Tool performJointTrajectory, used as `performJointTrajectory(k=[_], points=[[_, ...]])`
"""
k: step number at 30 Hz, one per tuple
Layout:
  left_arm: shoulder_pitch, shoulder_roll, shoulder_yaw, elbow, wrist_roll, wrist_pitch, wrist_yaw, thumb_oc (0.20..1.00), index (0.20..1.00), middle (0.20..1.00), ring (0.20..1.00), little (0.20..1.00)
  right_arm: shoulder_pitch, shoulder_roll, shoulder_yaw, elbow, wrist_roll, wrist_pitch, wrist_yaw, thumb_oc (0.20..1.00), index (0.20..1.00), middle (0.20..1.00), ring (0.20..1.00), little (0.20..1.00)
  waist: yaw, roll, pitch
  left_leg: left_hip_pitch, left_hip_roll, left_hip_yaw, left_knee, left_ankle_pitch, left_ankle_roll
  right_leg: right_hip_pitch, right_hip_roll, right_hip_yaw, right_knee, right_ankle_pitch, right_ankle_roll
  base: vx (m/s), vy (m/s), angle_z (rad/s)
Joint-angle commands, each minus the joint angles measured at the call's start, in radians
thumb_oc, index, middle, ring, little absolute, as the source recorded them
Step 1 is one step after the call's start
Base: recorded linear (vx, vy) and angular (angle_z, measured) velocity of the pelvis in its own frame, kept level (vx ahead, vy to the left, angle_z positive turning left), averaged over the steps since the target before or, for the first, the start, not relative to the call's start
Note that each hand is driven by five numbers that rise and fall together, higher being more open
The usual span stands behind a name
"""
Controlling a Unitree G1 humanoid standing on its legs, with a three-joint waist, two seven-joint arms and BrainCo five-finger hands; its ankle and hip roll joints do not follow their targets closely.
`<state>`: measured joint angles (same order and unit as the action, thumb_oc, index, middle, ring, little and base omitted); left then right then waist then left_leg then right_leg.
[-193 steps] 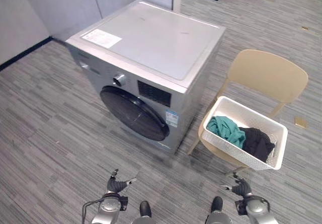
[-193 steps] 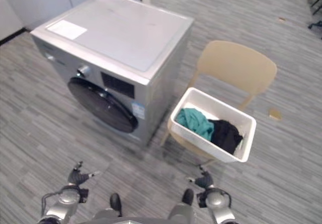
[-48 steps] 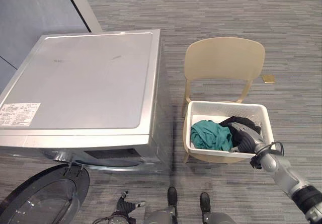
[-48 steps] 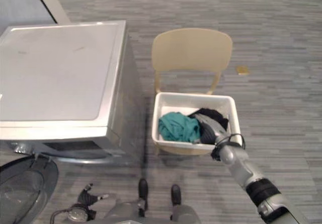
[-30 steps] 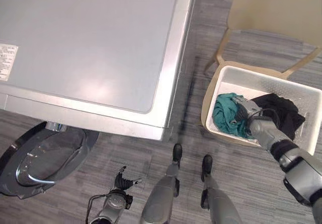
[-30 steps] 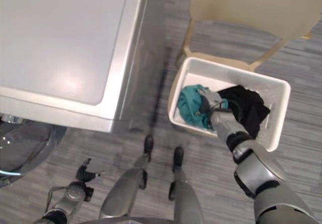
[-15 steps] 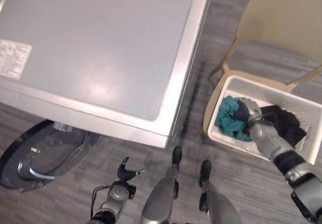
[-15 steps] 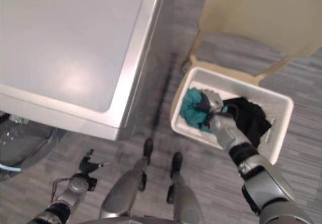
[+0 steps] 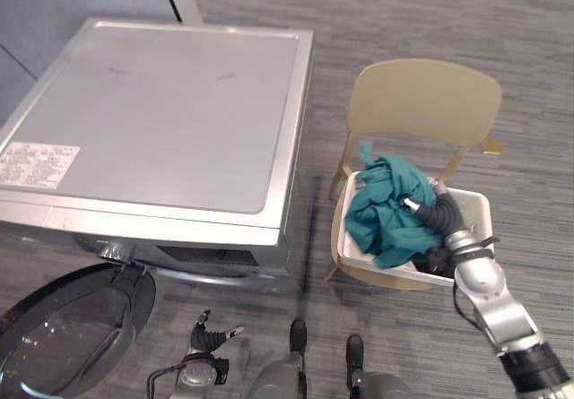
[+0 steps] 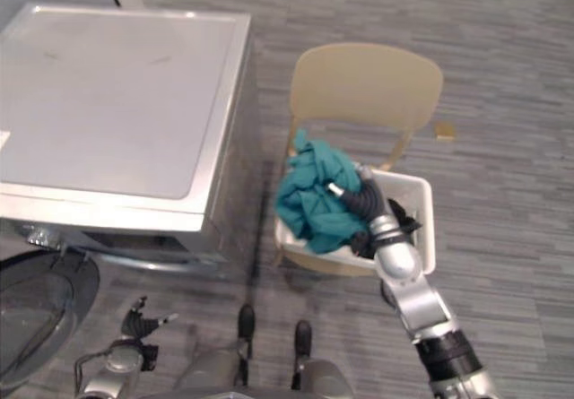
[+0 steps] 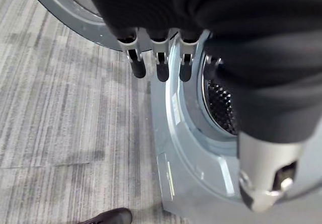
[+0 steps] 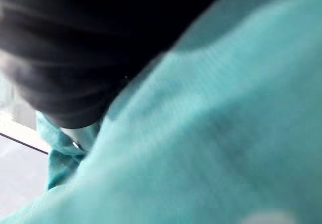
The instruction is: Grab the laundry basket,head to the washer,open it,put in the laundry and shut it.
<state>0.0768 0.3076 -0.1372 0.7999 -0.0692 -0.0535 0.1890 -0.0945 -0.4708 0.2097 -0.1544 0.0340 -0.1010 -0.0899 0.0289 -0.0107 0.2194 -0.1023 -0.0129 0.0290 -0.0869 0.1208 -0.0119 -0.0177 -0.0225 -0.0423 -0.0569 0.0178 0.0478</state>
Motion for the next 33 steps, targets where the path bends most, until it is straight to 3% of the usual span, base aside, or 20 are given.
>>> performJointTrajectory(k=[1, 3, 4, 5, 6, 7, 8, 9, 13, 14, 16, 18, 19, 20, 22, 26, 33], points=[[-0.037, 0.043, -0.003, -0.025, -0.007, -0.022, 0.013, 1.0, 1.0, 1.0, 1.0, 1.0, -0.035, 0.005, 0.011, -0.112, 0.109, -0.118, 0.051, 0.2, 0.2, 0.2, 0.2, 0.2, 0.026, 0.008, -0.035, 0.016, -0.001, -0.021, 0.011, -0.062, 0.018, -0.078, -0.003, 0.07, 0.254, -0.052, 0.095, -0.12, -0.045, 0.3], [-0.05, 0.067, -0.02, -0.084, -0.007, -0.038, 0.028, 1.0, 1.0, 1.0, 1.0, 1.0, -0.018, 0.03, 0.021, -0.161, 0.169, -0.142, 0.074, 0.2, 0.2, 0.2, 0.2, 0.2, 0.044, 0.011, -0.039, -0.06, -0.003, -0.074, 0.026, -0.011, 0.009, -0.035, 0.026, 0.138, 0.366, -0.086, 0.078, -0.38, -0.214, 0.62], [-0.04, 0.075, -0.024, -0.133, -0.01, -0.046, 0.027, 1.0, 1.0, 1.0, 1.0, 1.0, -0.016, 0.039, 0.027, -0.173, 0.181, -0.149, 0.079, 0.2, 0.2, 0.2, 0.2, 0.2, 0.064, 0.001, -0.046, -0.095, -0.011, -0.091, 0.036, 0.003, 0.004, 0.023, 0.022, 0.157, 0.333, -0.111, 0.068, -0.37, -0.288, 0.67], [-0.025, 0.072, -0.027, -0.176, -0.013, -0.052, 0.026, 1.0, 1.0, 1.0, 1.0, 1.0, -0.034, 0.037, 0.039, -0.185, 0.157, -0.141, 0.076, 0.2, 0.2, 0.2, 0.2, 0.2, 0.093, 0.0, -0.048, -0.131, -0.009, -0.112, 0.04, 0.032, -0.012, 0.065, 0.042, 0.175, 0.282, -0.181, 0.042, -0.27, -0.247, 0.69], [-0.02, 0.077, -0.027, -0.208, -0.013, -0.056, 0.031, 1.0, 1.0, 1.0, 1.0, 1.0, -0.056, 0.032, 0.057, -0.183, 0.151, -0.141, 0.08, 0.2, 0.2, 0.2, 0.2, 0.2, 0.107, -0.001, -0.041, -0.165, -0.011, -0.121, 0.042, 0.064, -0.034, 0.077, 0.05, 0.174, 0.242, -0.202, 0.025, -0.18, -0.168, 0.92], [-0.019, 0.077, -0.026, -0.21, -0.013, -0.055, 0.031, 1.0, 1.0, 1.0, 1.0, 1.0, -0.058, 0.032, 0.058, -0.181, 0.151, -0.142, 0.08, 0.2, 0.2, 0.2, 0.2, 0.2, 0.105, -0.002, -0.042, -0.167, -0.012, -0.122, 0.042, 0.064, -0.034, 0.076, 0.05, 0.173, 0.241, -0.201, 0.025, -0.38, -0.262, 0.97], [-0.001, 0.075, -0.027, -0.289, -0.035, -0.067, 0.014, 1.0, 1.0, 1.0, 1.0, 1.0, -0.105, 0.021, 0.077, -0.17, 0.131, -0.152, 0.061, 0.2, 0.2, 0.2, 0.2, 0.2, 0.123, 0.01, -0.035, -0.244, -0.02, -0.146, 0.043, 0.107, -0.071, 0.07, 0.074, 0.148, 0.166, -0.231, -0.006, -0.41, -0.213, 0.92], [0.003, 0.073, -0.03, -0.337, -0.043, -0.074, 0.017, 1.0, 1.0, 1.0, 1.0, 1.0, -0.122, 0.013, 0.085, -0.163, 0.126, -0.142, 0.06, 0.2, 0.2, 0.2, 0.2, 0.2, 0.13, 0.019, -0.022, -0.259, -0.021, -0.138, 0.043, 0.111, -0.084, 0.048, 0.081, 0.134, 0.159, -0.216, -0.007, -0.52, -0.215, 0.84], [0.022, 0.098, -0.056, -0.493, -0.024, -0.108, -0.02, 1.0, 1.0, 1.0, 1.0, 1.0, -0.148, -0.006, 0.088, -0.136, 0.107, -0.132, 0.046, 0.2, 0.2, 0.2, 0.2, 0.2, 0.101, 0.011, -0.025, -0.222, -0.014, -0.018, 0.115, 0.014, -0.039, -0.001, 0.023, 0.006, 0.102, -0.139, 0.019, -0.34, -0.006, 1.45], [0.016, 0.112, -0.064, -0.527, -0.008, -0.118, -0.025, 1.0, 1.0, 1.0, 1.0, 1.0, -0.147, -0.017, 0.087, -0.142, 0.088, -0.136, 0.048, 0.2, 0.2, 0.2, 0.2, 0.2, 0.086, -0.003, -0.026, -0.194, -0.018, 0.004, 0.152, -0.04, -0.029, -0.004, -0.002, -0.026, 0.096, -0.121, 0.026, -0.25, -0.02, 1.53], [0.002, 0.142, -0.087, -0.6, 0.014, -0.138, -0.035, 1.0, 1.0, 1.0, 1.0, 1.0, -0.144, -0.032, 0.086, -0.144, 0.067, -0.132, 0.051, 0.2, 0.2, 0.2, 0.2, 0.2, 0.064, -0.017, -0.041, -0.113, -0.01, 0.023, 0.194, -0.117, -0.024, -0.02, -0.023, -0.083, 0.083, -0.092, 0.028, -0.2, -0.013, 1.51], [-0.018, 0.167, -0.107, -0.654, 0.063, -0.154, -0.028, 1.0, 1.0, 1.0, 1.0, 1.0, -0.146, -0.032, 0.091, -0.131, 0.066, -0.132, 0.055, 0.2, 0.2, 0.2, 0.2, 0.2, 0.047, -0.025, -0.052, -0.054, -0.01, 0.02, 0.213, -0.161, -0.023, -0.018, -0.037, -0.123, 0.061, -0.072, 0.029, -0.1, 0.035, 1.0], [-0.018, 0.167, -0.107, -0.654, 0.063, -0.154, -0.028, 1.0, 1.0, 1.0, 1.0, 1.0, -0.146, -0.032, 0.091, -0.131, 0.066, -0.132, 0.055, 0.2, 0.2, 0.2, 0.2, 0.2, 0.046, -0.025, -0.053, -0.054, -0.011, 0.019, 0.212, -0.16, -0.023, -0.018, -0.037, -0.124, 0.061, -0.072, 0.029, -0.06, 0.068, 1.0], [-0.043, 0.184, -0.138, -0.71, 0.071, -0.176, -0.032, 1.0, 1.0, 1.0, 1.0, 1.0, -0.158, -0.028, 0.102, -0.104, 0.079, -0.129, 0.055, 0.2, 0.2, 0.2, 0.2, 0.2, 0.027, -0.022, -0.08, 0.027, 0.004, 0.041, 0.165, -0.174, -0.029, -0.016, -0.038, -0.159, 0.045, -0.06, 0.034, -0.01, 0.085, 0.74], [-0.058, 0.193, -0.156, -0.749, 0.067, -0.185, -0.036, 1.0, 1.0, 1.0, 1.0, 1.0, -0.171, -0.019, 0.11, -0.071, 0.103, -0.128, 0.062, 0.2, 0.2, 0.2, 0.2, 0.2, 0.024, -0.017, -0.096, 0.044, 0.003, 0.037, 0.093, -0.145, -0.033, -0.007, -0.033, -0.181, 0.026, -0.05, 0.036, 0.0, 0.119, 0.88], [-0.09, 0.231, -0.189, -0.829, 0.068, -0.2, -0.071, 1.0, 1.0, 1.0, 1.0, 1.0, -0.188, 0.01, 0.142, -0.004, 0.167, -0.111, 0.093, 0.2, 0.2, 0.2, 0.2, 0.2, 0.04, -0.024, -0.119, 0.087, -0.011, 0.018, 0.013, -0.131, -0.031, 0.03, -0.03, -0.195, -0.004, -0.034, 0.043, 0.03, 0.099, 0.22], [-0.198, 0.232, -0.287, -0.841, 0.049, -0.206, -0.102, 1.0, 1.0, 1.0, 1.0, 1.0, -0.211, 0.099, 0.213, 0.038, 0.308, -0.102, 0.147, 0.2, 0.2, 0.2, 0.2, 0.2, 0.042, -0.039, -0.144, 0.117, -0.017, 0.027, 0.0, -0.141, -0.025, 0.051, -0.034, -0.192, 0.0, -0.026, 0.055, 0.0, 0.063, 0.11]])
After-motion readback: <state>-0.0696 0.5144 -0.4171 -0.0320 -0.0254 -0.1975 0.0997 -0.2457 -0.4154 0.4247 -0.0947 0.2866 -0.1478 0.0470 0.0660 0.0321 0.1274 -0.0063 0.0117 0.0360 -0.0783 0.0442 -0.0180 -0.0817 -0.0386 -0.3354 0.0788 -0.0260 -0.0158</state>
